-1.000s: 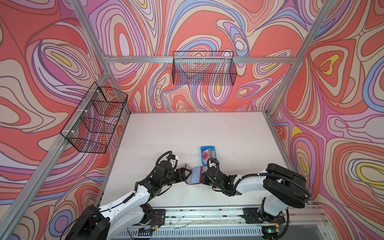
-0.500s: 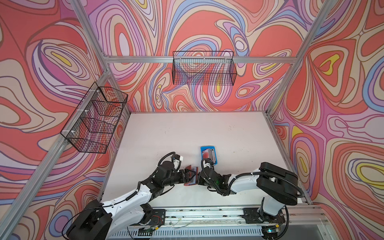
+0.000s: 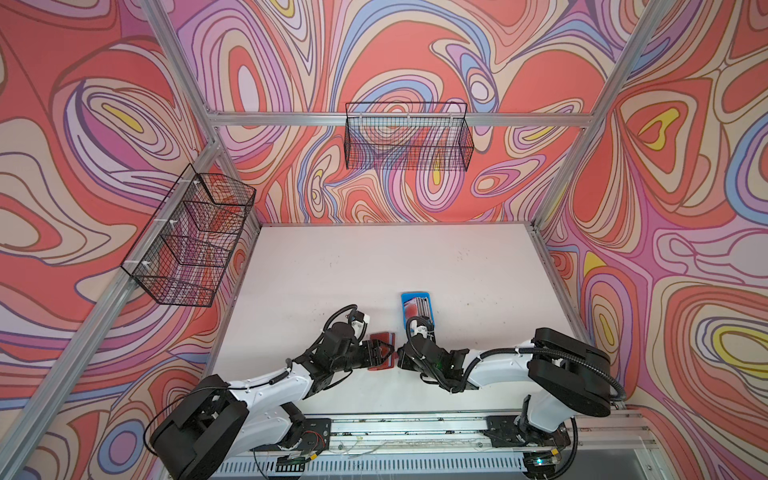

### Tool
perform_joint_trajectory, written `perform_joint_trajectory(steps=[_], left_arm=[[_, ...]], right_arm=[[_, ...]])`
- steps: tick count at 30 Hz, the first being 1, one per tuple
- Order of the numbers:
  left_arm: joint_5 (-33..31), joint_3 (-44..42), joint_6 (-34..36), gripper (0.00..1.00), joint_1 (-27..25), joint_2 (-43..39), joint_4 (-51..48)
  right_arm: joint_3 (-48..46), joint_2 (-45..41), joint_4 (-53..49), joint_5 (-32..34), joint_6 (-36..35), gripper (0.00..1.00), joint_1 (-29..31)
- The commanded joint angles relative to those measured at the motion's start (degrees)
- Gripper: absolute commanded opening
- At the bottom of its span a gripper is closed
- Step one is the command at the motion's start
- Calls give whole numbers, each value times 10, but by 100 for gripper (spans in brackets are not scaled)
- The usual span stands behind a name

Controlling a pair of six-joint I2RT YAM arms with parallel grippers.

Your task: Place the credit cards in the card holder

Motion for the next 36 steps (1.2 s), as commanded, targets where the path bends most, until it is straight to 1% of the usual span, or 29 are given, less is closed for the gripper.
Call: perform_joint_trajectory(steps=[1,6,11,18,23,28,31,33,36], left_arm=[[-19,9,11,65,-5,20,9],[-39,9,15,65,-13,28,9],[-59,9,8,65,-24,26,11],[-74,-3,-16,65,-31,38,60],[-86,-11,-31,65,-31,44,78],[-115,-23,-44,65,-30,8,74],[-138,-16,-32,65,-30,-44,22],[-178,3,-15,65,-30,-94,-68],[-257,26,2,67,-25,-162,-204]], right_arm=[[-9,-21,-40,35,6,0,2],[-3,-47,-106,79,16,0,2],[-13,-76,-84,80,-1,0,2],[-15,-55,1,23,-26,0,2],[-17,-28,45,-2,-24,0,2],[-19,1,91,-27,-23,0,2],[-17,8,92,-26,-22,0,2],[-18,8,89,-24,-20,0,2],[-17,8,80,-20,-19,0,2]])
